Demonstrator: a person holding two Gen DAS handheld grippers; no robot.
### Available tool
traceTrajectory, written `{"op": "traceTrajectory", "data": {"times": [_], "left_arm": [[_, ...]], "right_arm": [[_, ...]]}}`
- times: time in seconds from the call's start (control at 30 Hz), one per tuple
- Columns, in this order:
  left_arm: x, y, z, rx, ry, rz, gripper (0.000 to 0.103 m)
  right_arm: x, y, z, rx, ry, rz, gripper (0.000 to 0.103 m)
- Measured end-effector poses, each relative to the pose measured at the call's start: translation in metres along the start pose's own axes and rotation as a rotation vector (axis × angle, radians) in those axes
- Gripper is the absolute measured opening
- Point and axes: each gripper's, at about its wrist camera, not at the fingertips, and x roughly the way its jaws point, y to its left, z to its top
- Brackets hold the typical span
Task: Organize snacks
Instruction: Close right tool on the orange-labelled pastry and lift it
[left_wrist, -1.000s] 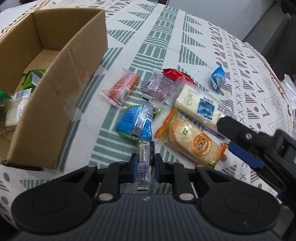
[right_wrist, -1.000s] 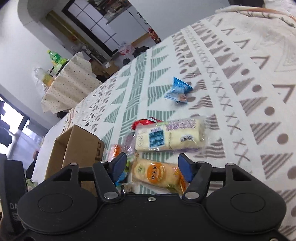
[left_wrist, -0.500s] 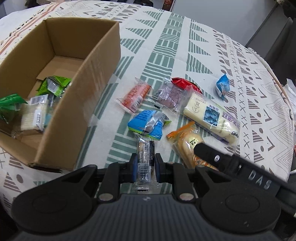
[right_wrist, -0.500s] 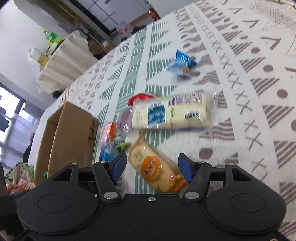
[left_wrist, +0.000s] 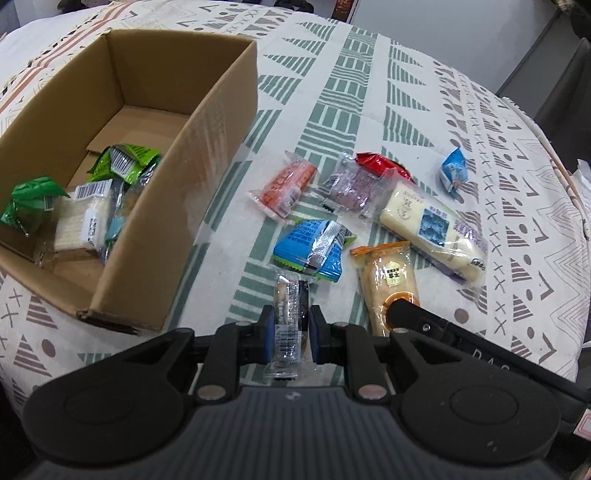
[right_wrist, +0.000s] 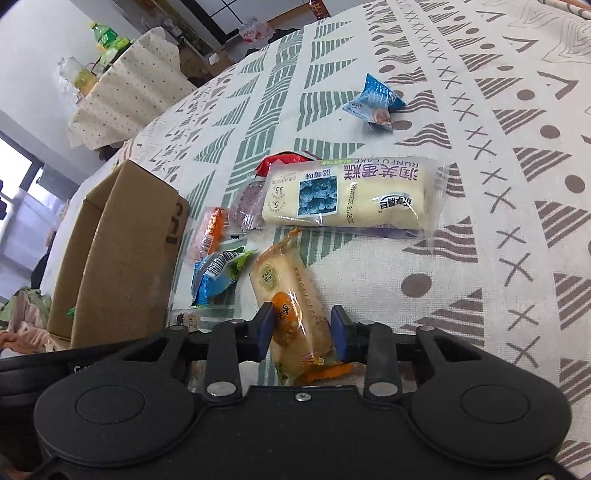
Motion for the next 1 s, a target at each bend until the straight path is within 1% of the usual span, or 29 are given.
{"op": "traceTrajectory", "data": {"times": [0.13,0.37,0.4,0.43,0.53,0.6,0.67,0.77,0.83,0.87,0.9,0.93,0.97,1.0], "left_arm": [[-0.009,-0.002,0.003,0.002,-0.015,-0.016,0.018],[-0.035,-0.004,0.013,0.03,-0.057,-0.048,0.018],[-0.038,-0.003,0.015,0.027,-0.064,-0.053,0.018],[-0.04,-0.003,0.016,0.023,-0.068,-0.056,0.018],[-0.047,0.0,0.02,0.014,-0.083,-0.066,0.018],[-0.05,0.002,0.021,0.014,-0.093,-0.063,0.018],[-0.052,0.005,0.021,0.01,-0.097,-0.062,0.018],[-0.053,0.01,0.021,0.0,-0.094,-0.061,0.018],[-0.053,0.014,0.019,-0.005,-0.091,-0.06,0.018],[-0.054,0.015,0.019,-0.009,-0.09,-0.06,0.018],[-0.055,0.017,0.019,-0.012,-0.089,-0.063,0.018],[-0.056,0.018,0.018,-0.014,-0.091,-0.066,0.018],[-0.058,0.018,0.018,-0.014,-0.094,-0.066,0.018],[-0.059,0.019,0.019,-0.014,-0.097,-0.069,0.018]], "right_arm": [[-0.008,-0.004,0.0,0.027,-0.027,0.01,0.029],[-0.028,-0.004,0.001,0.074,-0.095,0.089,0.025],[-0.029,-0.003,0.001,0.077,-0.102,0.094,0.024],[-0.031,-0.003,0.002,0.08,-0.111,0.1,0.02],[-0.033,-0.003,0.003,0.099,-0.127,0.116,0.019],[-0.032,-0.001,0.003,0.086,-0.128,0.1,0.018],[-0.025,0.004,0.002,0.057,-0.107,0.056,0.018],[-0.015,0.01,0.002,0.017,-0.075,0.022,0.019],[-0.008,0.011,0.002,0.013,-0.045,0.018,0.023],[-0.007,0.013,0.001,0.006,-0.038,-0.001,0.024],[-0.004,0.015,0.0,-0.007,-0.03,-0.021,0.03],[-0.002,0.017,0.0,-0.016,-0.027,-0.028,0.036],[-0.001,0.019,-0.001,-0.024,-0.025,-0.029,0.04],[0.001,0.022,-0.001,-0.038,-0.021,-0.032,0.046]]}}
